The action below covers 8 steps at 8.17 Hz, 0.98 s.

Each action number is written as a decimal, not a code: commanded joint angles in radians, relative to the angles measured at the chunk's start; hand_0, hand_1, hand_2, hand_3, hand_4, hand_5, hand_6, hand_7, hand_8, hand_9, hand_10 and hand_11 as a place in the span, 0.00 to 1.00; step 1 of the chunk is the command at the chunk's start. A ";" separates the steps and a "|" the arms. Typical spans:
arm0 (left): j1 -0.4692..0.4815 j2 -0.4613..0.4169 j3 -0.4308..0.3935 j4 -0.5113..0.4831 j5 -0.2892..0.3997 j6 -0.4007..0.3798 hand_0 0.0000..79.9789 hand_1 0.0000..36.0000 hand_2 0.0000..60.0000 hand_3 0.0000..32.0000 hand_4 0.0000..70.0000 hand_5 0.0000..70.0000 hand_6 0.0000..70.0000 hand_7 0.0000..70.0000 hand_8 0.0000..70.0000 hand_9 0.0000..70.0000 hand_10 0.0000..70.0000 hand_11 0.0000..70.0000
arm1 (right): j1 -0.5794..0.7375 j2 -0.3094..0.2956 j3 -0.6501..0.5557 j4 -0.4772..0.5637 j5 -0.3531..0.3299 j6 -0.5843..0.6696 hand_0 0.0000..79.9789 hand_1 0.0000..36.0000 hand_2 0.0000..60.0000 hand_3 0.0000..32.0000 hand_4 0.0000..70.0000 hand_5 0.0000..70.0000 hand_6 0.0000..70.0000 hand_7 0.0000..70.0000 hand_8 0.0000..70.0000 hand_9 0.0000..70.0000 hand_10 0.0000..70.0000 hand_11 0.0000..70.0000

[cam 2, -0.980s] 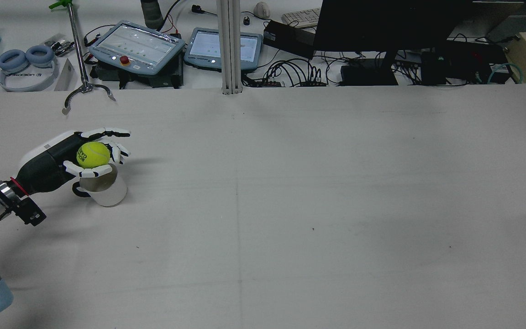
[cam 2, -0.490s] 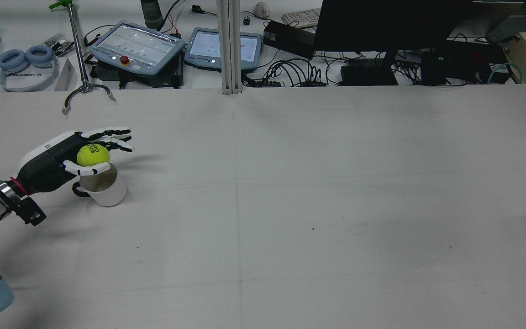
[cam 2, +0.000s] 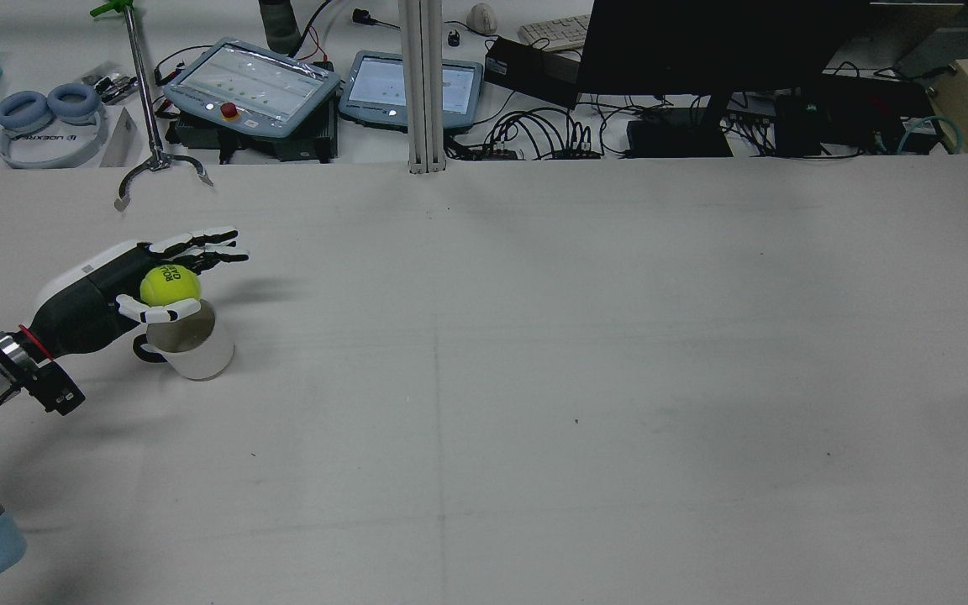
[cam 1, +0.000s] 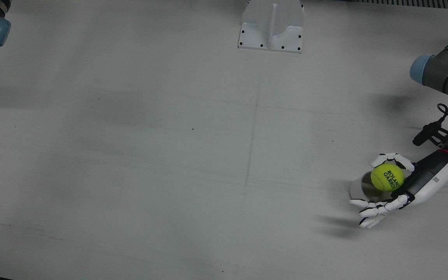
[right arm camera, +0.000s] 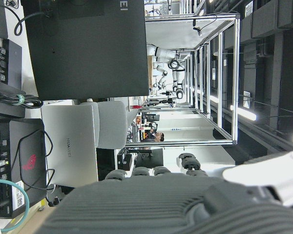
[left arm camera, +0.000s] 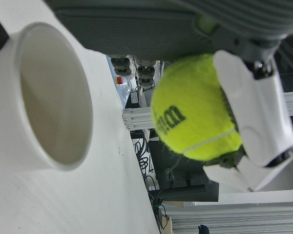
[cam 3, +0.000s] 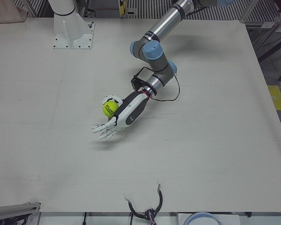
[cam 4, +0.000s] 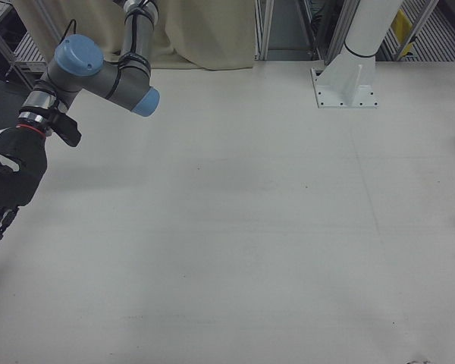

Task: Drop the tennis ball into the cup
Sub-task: 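Lower the left hand to position the ball just above the mug opening, then open the left hand fingers to release the ball into the mug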

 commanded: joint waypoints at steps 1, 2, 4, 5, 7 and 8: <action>0.001 0.001 0.005 0.000 -0.002 0.007 0.51 0.40 0.71 0.00 0.22 0.12 0.41 0.18 0.12 0.08 0.06 0.10 | 0.000 0.000 -0.001 0.000 0.000 0.000 0.00 0.00 0.00 0.00 0.00 0.00 0.00 0.00 0.00 0.00 0.00 0.00; 0.000 0.003 0.008 0.000 -0.002 0.006 0.47 0.31 0.61 0.00 0.21 0.10 0.38 0.17 0.11 0.08 0.05 0.08 | 0.000 0.000 -0.001 -0.001 0.000 0.000 0.00 0.00 0.00 0.00 0.00 0.00 0.00 0.00 0.00 0.00 0.00 0.00; -0.007 0.005 0.008 0.000 -0.002 0.004 0.41 0.25 0.57 0.00 0.22 0.11 0.46 0.14 0.12 0.07 0.03 0.06 | 0.000 0.000 -0.001 0.000 0.000 0.000 0.00 0.00 0.00 0.00 0.00 0.00 0.00 0.00 0.00 0.00 0.00 0.00; -0.014 0.005 0.002 0.000 -0.002 -0.002 0.39 0.25 0.56 0.00 0.21 0.09 0.38 0.15 0.10 0.06 0.03 0.05 | 0.000 0.000 0.000 0.000 0.000 0.000 0.00 0.00 0.00 0.00 0.00 0.00 0.00 0.00 0.00 0.00 0.00 0.00; -0.177 0.006 -0.040 0.008 0.043 -0.020 0.39 0.26 0.62 0.00 0.20 0.10 0.42 0.13 0.11 0.05 0.03 0.04 | 0.000 0.000 0.000 0.000 0.000 -0.002 0.00 0.00 0.00 0.00 0.00 0.00 0.00 0.00 0.00 0.00 0.00 0.00; -0.321 0.003 -0.032 0.031 0.148 -0.041 0.40 0.28 0.65 0.00 0.21 0.11 0.45 0.14 0.11 0.05 0.02 0.04 | 0.000 0.000 -0.001 0.000 0.000 0.000 0.00 0.00 0.00 0.00 0.00 0.00 0.00 0.00 0.00 0.00 0.00 0.00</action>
